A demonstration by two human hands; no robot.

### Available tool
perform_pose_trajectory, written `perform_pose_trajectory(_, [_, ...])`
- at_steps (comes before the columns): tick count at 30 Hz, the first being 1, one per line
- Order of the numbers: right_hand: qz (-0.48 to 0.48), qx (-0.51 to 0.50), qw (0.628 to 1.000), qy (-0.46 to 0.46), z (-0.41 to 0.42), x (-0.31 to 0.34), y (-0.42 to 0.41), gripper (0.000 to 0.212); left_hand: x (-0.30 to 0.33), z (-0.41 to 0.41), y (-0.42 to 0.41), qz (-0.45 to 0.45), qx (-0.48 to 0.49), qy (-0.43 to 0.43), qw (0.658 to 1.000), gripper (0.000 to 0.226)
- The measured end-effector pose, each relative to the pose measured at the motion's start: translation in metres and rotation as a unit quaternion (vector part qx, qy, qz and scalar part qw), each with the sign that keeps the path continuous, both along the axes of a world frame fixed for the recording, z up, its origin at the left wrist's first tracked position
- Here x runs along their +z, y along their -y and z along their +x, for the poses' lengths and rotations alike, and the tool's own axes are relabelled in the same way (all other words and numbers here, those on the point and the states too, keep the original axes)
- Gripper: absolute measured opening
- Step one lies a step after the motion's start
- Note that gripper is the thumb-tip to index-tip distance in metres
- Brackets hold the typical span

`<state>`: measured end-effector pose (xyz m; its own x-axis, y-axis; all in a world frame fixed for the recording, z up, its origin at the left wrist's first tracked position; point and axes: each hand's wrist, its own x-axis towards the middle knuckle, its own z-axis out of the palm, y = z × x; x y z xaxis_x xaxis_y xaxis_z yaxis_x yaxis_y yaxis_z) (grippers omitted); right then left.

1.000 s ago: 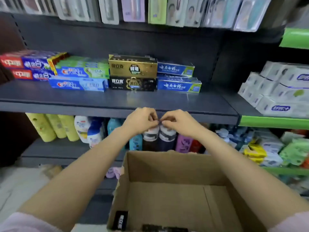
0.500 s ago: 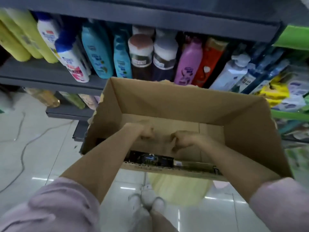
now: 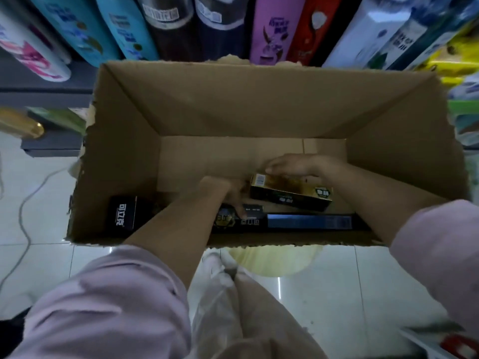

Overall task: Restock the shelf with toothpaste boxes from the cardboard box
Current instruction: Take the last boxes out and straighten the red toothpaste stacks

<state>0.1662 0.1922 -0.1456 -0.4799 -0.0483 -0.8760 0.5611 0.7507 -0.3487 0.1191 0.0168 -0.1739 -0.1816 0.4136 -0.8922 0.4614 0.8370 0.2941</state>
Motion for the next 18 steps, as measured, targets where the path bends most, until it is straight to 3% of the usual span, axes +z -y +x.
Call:
perform_pose_trajectory(3, [0.040,0.069,0.997,0.021,0.006,-0.021,0.011,0.075,-0.014,0.015,-0.003,0.012,-0.074,-0.049,0.996,0.088])
perform_pose_trajectory(7, [0.097,0.122,0.988,-0.021,0.007,-0.039,0.022,0.072,-0.018,0.014,-0.005,0.023,-0.026,-0.042,0.999,0.069])
perform_pose_trajectory(9, [0.101,0.106,0.987,-0.058,0.005,-0.034,0.019,0.068,-0.014,0.005,-0.001,0.043,0.052,-0.029,0.997,0.053])
perform_pose_trajectory(13, [0.041,-0.019,0.992,-0.117,0.000,-0.023,0.004,0.058,-0.020,-0.015,0.017,0.064,0.065,-0.082,0.992,0.029])
perform_pose_trajectory(14, [0.019,-0.056,0.990,-0.130,-0.001,-0.018,0.003,0.055,-0.020,-0.015,0.020,0.059,0.061,-0.077,0.993,0.036])
perform_pose_trajectory(17, [-0.035,-0.141,0.975,-0.168,-0.005,-0.009,0.003,0.051,-0.022,-0.006,0.022,0.031,-0.014,-0.085,0.996,0.093])
perform_pose_trajectory(18, [-0.050,-0.165,0.969,-0.175,-0.005,-0.005,0.005,0.049,-0.022,-0.005,0.021,0.023,-0.031,-0.093,0.995,0.100])
